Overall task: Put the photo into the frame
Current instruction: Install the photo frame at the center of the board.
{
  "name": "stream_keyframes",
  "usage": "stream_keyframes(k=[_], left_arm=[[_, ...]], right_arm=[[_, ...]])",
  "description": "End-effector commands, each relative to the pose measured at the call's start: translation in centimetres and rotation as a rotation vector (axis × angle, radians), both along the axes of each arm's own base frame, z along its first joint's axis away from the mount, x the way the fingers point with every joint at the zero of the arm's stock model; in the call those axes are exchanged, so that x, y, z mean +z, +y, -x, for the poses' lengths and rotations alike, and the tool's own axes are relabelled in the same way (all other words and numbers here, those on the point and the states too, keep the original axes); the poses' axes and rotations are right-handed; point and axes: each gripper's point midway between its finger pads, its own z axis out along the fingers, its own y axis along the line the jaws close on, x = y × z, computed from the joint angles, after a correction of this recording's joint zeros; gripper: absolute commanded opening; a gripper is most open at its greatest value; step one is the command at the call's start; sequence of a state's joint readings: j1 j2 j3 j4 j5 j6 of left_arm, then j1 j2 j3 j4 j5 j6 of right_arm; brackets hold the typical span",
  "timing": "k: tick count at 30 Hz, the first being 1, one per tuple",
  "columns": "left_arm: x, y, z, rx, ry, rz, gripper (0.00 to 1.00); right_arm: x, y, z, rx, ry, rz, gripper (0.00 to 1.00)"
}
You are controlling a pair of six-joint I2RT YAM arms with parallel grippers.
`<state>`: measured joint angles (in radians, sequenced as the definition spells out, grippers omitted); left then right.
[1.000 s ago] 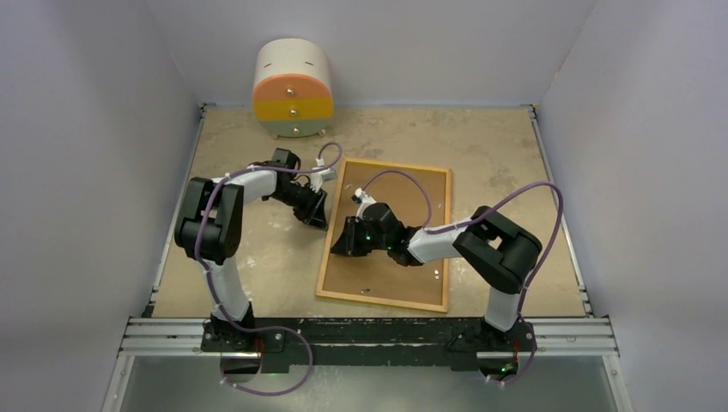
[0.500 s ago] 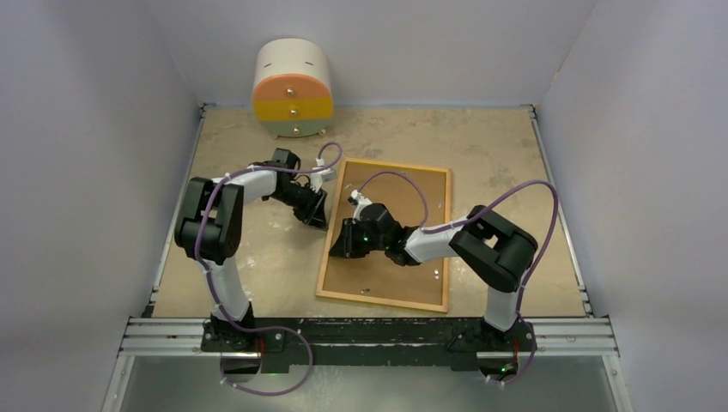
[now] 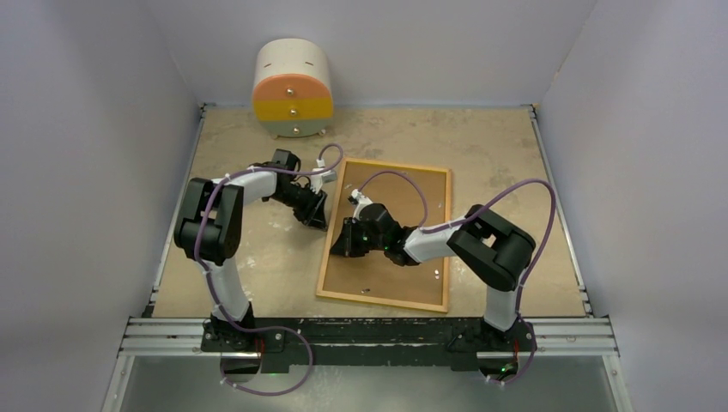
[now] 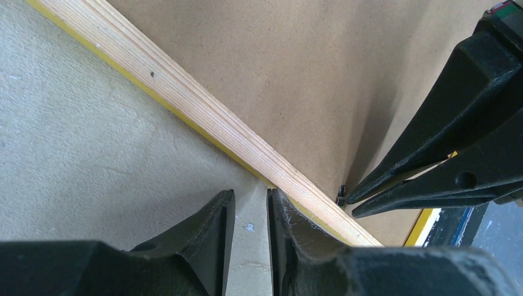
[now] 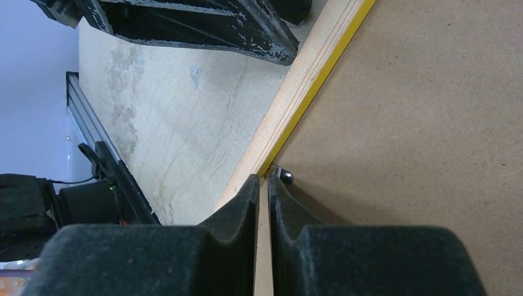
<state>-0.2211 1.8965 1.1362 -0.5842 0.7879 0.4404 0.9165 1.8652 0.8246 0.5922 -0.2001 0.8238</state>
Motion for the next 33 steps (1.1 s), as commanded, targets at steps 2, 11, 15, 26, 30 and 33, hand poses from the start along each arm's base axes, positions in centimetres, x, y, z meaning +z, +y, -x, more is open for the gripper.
stream_keyframes(k=[2,11,15,26,30,33], left_arm=[[-0.3,-0.6,0.9,-0.052,-0.025,0.000,0.29],[-0.3,-0.8,1.2,-0.065,-0.025,0.004,0.29],[-0.1,-0.8,1.0,-0.063,-0.030,0.004,0.29],[4.7,-1.4,-4.4,0.019,-0.079,0.085,0.43],[4.3,-2.2,-6.1,0.060,-0.056,0.113,0.45],[3.6,-2.4,-6.9,0.082,-0.048,0.116,0.44]], right_arm=[[0.0,0.5,-1.2,-0.031,-0.042,-0.005,0.11],[0.0,0.8,-1.0,-0.018,-0.038,-0.017,0.08],[1.2,0.9,-1.0,-0.019,-0.040,-0.042,0.07],[9.0,-5.0,-7.7,-0.164,-0.132,-0.161,0.37],[8.6,-7.3,-11.7,-0.238,-0.146,-0.122,0.42],[7.8,-7.9,-14.4,-0.265,-0.136,-0.092,0.44]])
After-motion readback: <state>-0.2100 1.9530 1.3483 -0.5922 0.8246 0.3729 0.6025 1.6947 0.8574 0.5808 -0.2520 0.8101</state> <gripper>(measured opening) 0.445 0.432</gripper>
